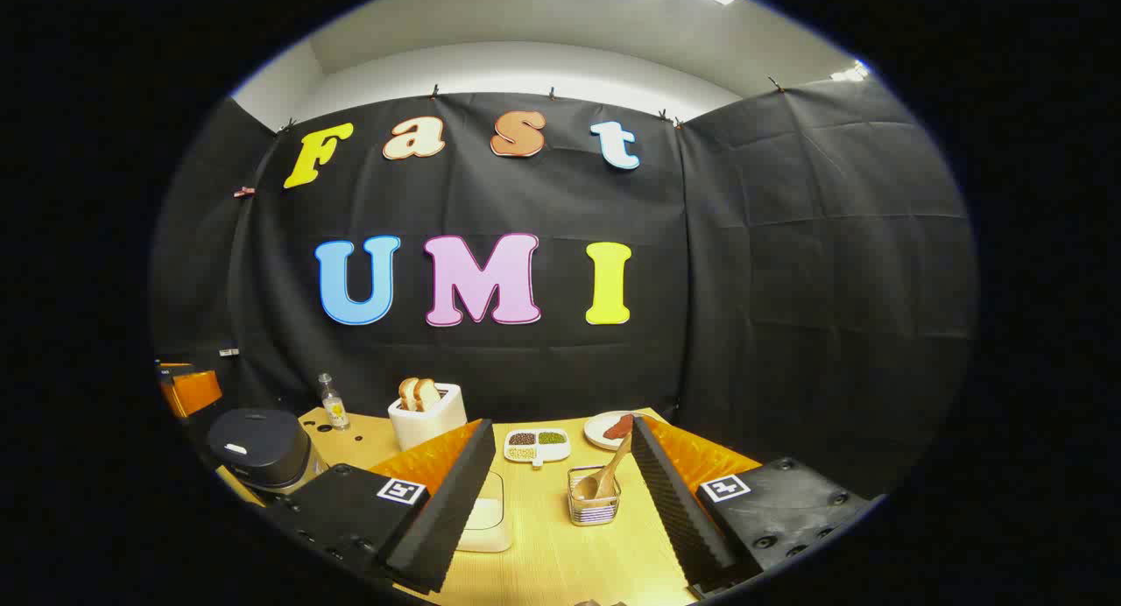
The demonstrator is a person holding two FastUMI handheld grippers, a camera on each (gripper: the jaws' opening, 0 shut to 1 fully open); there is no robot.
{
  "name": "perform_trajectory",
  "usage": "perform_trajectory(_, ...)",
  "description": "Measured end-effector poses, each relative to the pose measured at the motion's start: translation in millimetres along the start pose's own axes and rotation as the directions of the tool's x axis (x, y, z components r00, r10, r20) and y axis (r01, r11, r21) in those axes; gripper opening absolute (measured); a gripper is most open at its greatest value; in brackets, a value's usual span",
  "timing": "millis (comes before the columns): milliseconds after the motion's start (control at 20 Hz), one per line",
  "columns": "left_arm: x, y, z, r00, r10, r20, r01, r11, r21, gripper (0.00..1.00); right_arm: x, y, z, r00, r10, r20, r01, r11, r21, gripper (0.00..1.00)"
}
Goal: Close the left gripper, press the button to open the rice cooker; take a wooden spoon from the chopstick holder with the right hand, scoop a spoonful of rice and pour it into the rice cooker, then put the wooden spoon back into the chopstick holder.
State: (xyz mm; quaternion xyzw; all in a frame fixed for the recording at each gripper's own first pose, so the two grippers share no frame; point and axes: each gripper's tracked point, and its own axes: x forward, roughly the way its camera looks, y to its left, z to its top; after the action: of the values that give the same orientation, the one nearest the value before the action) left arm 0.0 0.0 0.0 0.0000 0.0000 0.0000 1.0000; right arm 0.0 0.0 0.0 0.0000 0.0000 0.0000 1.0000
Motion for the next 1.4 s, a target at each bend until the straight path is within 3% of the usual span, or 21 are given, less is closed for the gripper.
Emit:
perform_trajectory(350, -1.2, -3.4, -2.1, 1.000, -0.021, 0.006, 0.021, 1.000, 0.002, 0.99, -8.5, 5.8, -1.0, 1.000, 0.013, -0.002, -0.013, 1.000, -0.026, 0.98)
perform_trajectory(1000, 0.6, 15.6, -12.2, 1.000, 0.016, -0.026, -0.016, 1.000, 0.002, 0.99, -14.2, 17.9, -5.9, 1.000, 0.024, -0.018, -0.024, 1.000, -0.013, 0.98)
perform_trajectory(1400, 8.3, 34.5, -19.3, 0.998, 0.010, -0.068, -0.014, 0.998, -0.056, 0.99, -14.8, 30.3, -10.2, 0.999, 0.043, -0.031, -0.043, 0.999, -0.015, 0.98)
